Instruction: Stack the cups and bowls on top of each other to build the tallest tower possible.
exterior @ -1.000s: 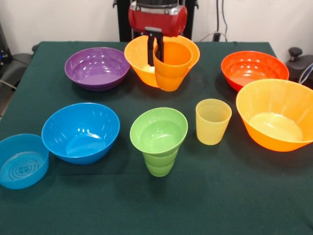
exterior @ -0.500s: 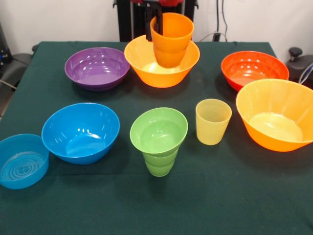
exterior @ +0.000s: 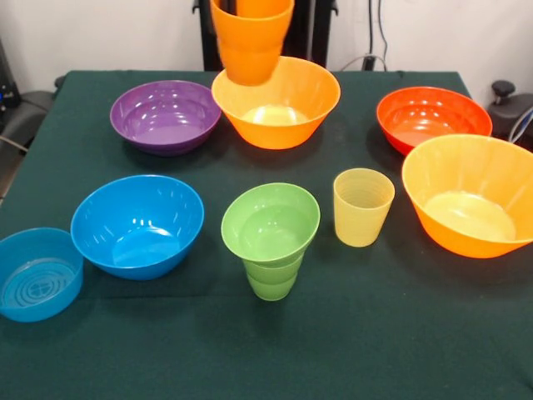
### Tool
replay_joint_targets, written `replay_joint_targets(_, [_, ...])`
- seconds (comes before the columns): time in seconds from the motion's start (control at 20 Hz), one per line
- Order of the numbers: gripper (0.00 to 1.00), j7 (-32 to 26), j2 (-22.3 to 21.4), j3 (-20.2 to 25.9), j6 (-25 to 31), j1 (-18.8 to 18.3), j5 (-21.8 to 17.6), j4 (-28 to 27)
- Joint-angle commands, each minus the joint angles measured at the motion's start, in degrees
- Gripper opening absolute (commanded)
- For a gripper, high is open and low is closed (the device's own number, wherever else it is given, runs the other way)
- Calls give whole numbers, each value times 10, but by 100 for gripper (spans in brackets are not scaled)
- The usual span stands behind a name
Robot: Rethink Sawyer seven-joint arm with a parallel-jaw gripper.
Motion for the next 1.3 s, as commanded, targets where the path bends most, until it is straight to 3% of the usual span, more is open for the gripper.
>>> replay_joint_targets(0.05, [0, -58, 27, 51, 91, -5, -31, -55])
replay_joint_targets(0.25, [0, -43, 38, 42, 83, 11, -46, -67])
replay_joint_targets(0.5, [0, -47, 35, 34, 91, 0, -49, -72])
replay_joint_targets(0.65, [0, -47, 57, 16, 64, -29, -61, -70])
replay_joint_targets(0.9, [0, -55, 66, -2, 66, -77, -75, -73])
replay_joint_targets(1.3, [0, -85, 94, -2, 94, -137, -118, -137])
